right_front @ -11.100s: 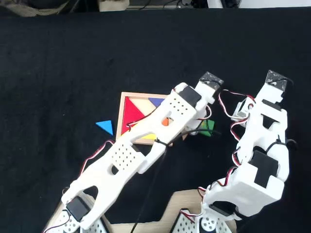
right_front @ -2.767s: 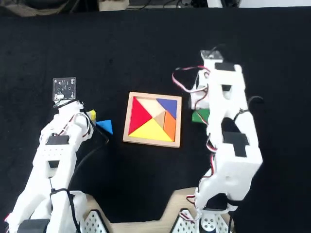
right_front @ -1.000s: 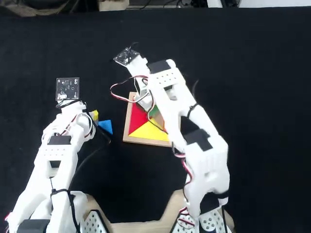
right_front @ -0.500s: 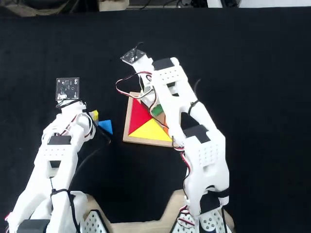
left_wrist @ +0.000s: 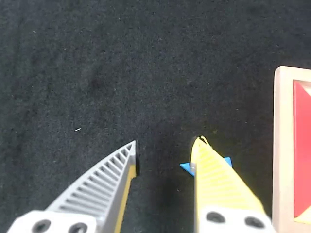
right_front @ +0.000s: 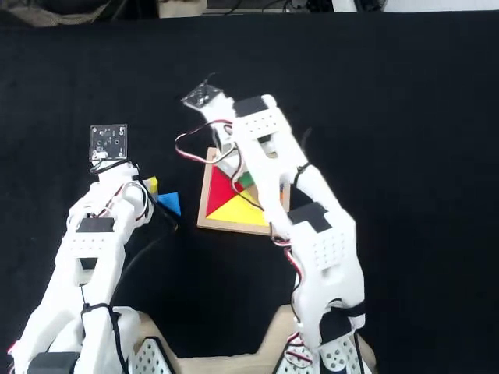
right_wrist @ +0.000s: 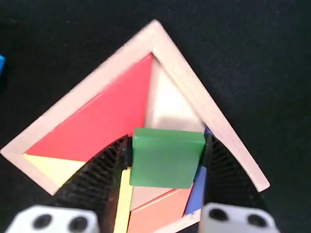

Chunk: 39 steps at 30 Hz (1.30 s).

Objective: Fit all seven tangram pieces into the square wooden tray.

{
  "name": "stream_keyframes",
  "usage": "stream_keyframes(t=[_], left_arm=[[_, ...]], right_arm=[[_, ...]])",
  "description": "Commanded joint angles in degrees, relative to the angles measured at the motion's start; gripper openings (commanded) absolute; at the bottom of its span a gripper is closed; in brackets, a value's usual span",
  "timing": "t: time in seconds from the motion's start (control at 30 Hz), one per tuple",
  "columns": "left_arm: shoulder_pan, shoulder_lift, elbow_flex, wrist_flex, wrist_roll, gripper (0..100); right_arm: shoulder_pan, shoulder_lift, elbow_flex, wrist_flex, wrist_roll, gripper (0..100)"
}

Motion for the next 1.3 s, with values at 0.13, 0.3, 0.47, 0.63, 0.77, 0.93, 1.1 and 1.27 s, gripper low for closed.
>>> stream_keyframes(t=[0.13,0.3,0.47,0.63,0.77,0.93,1.1,1.27], left_arm=[[0.84,-0.09,-0.48,-0.88,0.09,19],[0.84,-0.09,-0.48,-0.79,0.09,19],[0.84,-0.09,-0.48,-0.79,-0.09,19],[0.84,-0.09,-0.48,-0.79,-0.18,19],[0.84,-0.09,-0.48,-0.79,-0.26,19],[0.84,-0.09,-0.40,-0.79,-0.26,19],[0.84,-0.09,-0.40,-0.79,-0.26,19],[0.84,-0.09,-0.40,-0.79,-0.26,19]], right_arm=[[-0.44,-0.48,-2.68,0.53,0.09,19.2],[-0.62,-0.48,-2.68,0.53,-0.26,19.2],[-0.62,-0.48,-3.21,1.85,-0.18,19.2],[-0.44,-0.84,-3.38,4.22,0.00,19.2],[-0.44,-0.75,-3.38,4.22,0.09,25.8],[-0.70,-0.66,-3.38,3.96,1.67,34.5],[-0.44,-0.92,-3.74,4.13,4.75,28.4],[-0.09,-0.84,-8.40,4.31,4.84,18.1]])
